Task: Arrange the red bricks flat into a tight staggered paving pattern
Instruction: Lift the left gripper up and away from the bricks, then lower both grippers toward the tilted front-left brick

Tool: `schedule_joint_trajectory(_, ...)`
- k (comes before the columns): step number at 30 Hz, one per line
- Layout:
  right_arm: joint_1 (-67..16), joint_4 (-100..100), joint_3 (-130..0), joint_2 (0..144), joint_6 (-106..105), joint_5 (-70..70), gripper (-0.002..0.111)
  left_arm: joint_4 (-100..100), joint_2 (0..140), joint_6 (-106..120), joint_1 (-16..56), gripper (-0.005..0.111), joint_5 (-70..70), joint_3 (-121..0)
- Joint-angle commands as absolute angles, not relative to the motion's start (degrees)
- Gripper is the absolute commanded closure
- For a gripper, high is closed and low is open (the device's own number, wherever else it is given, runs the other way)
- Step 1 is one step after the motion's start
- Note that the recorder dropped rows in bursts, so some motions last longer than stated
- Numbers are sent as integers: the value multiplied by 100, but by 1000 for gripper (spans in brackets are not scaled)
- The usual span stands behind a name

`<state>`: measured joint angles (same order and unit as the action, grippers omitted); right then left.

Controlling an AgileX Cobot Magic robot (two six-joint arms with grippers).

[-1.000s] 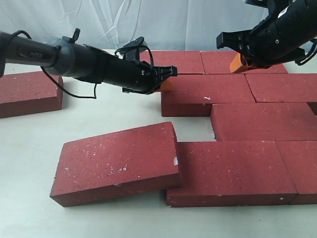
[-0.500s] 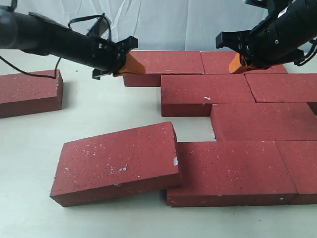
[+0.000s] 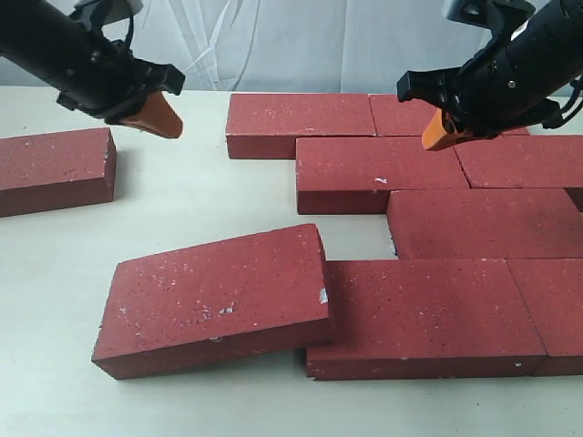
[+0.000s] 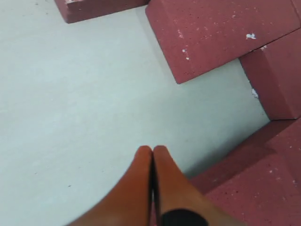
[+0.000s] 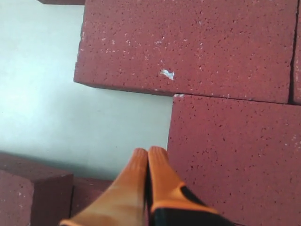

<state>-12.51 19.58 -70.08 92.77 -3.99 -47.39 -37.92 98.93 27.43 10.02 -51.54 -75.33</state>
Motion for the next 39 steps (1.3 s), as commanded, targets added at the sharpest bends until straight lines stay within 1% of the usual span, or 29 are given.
schedule_joint_trajectory(1,-1490,1961,-6984,9259,-618,-4812,109,-3528,9350,2664,990,107,-4689,-6943)
schedule_joint_trajectory(4,-1786,1950,-6984,9259,-880,-4840,109,-3450,9183,2613,990,107,-4936,-6725)
schedule_joint_trajectory(10,-2451,1767,-6984,9259,-1094,-4983,109,-2528,9118,2537,990,107,-6084,-6713)
schedule_joint_trajectory(14,-2801,1358,-6984,9259,-1094,-5112,109,-1372,9118,1830,990,107,-6221,-6606)
schedule_joint_trajectory(17,-2929,1230,-6984,9259,-1094,-5179,109,-946,9118,1704,990,107,-6198,-6407)
schedule_joint_trajectory(29,-2977,1097,-6757,9490,-1094,-5168,109,-1049,9696,1521,990,107,-6051,-5705)
schedule_joint_trajectory(39,-2977,1267,-6757,9980,-1218,-5272,109,-1348,10322,1563,990,107,-6152,-5704)
